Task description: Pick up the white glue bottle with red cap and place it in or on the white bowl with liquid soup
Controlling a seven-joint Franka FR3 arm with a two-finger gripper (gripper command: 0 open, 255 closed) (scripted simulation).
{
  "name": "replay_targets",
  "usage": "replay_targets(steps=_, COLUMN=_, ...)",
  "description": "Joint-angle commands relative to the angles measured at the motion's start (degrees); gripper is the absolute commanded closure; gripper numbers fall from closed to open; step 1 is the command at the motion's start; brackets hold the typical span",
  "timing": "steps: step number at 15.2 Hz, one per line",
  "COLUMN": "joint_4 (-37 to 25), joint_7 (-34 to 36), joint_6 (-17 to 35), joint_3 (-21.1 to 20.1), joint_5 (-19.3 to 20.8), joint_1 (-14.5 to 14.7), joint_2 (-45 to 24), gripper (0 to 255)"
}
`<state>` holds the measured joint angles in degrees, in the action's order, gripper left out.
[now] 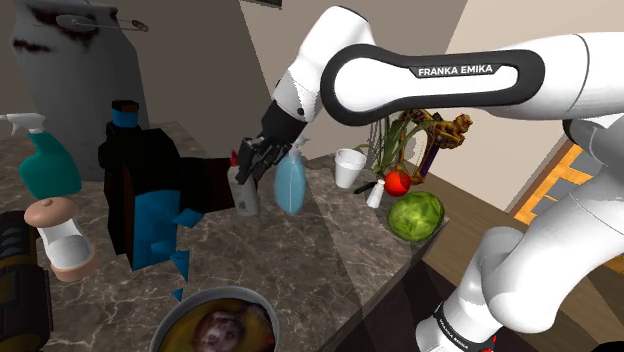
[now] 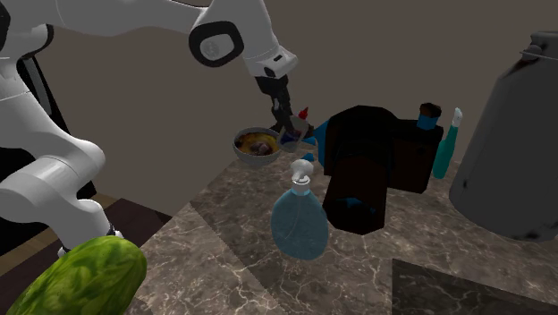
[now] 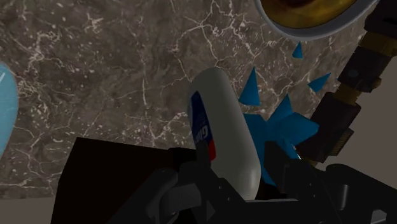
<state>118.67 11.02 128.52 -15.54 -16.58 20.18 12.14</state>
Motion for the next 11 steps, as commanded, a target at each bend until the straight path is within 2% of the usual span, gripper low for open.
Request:
replay_targets(steps=1, joint_4=0.18, joint_7=1.42, joint_6=-0.52, joint_3=-0.73, joint_5=0.17, joint_1=0.43, joint_2=1.01, gripper=255)
replay_targets(steps=11, joint_4=3.47, joint_7=15.27, joint_6=-0.31, joint_3=-9.62, joint_5=1.28, joint_1=4.57, joint_2=7.04, gripper=255)
